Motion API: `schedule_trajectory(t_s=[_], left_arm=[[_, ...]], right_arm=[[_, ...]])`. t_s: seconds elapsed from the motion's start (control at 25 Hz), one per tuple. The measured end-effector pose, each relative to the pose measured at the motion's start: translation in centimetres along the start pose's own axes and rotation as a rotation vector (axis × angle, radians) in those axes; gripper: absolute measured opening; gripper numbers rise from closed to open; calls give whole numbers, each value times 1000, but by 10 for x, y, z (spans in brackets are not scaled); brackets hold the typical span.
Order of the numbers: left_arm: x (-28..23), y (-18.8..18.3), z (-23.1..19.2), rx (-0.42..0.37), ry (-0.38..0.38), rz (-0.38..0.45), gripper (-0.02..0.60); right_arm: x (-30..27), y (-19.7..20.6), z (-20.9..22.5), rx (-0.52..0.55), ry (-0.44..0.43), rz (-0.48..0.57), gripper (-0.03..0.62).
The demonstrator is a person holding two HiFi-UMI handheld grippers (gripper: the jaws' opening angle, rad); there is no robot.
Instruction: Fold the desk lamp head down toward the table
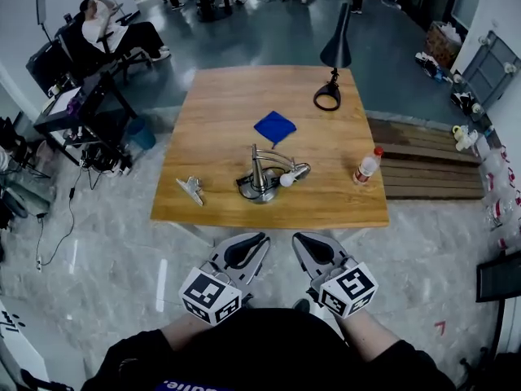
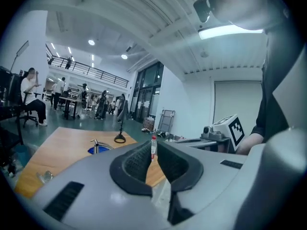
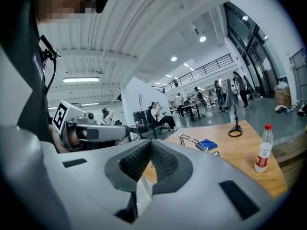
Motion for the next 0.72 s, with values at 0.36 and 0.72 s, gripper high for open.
schedule_trajectory(t_s=[0.36,0.72], left_arm=[[34,-1,-12,33,43,32,9],[42,10,-12,22,63,18,9]], right_arm=[[-17,-13,-49,78,-31,-12,6],[-18,-14,-58,119,0,-21,5]])
Point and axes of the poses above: the fingertips, and each gripper's own axes: x backward along the fingers, z to its right, y out of its underside, the point moved 4 cm from there along x, backward along the fingers, and after that the axes turned 14 degrees about -y, right-handed, at the moved point
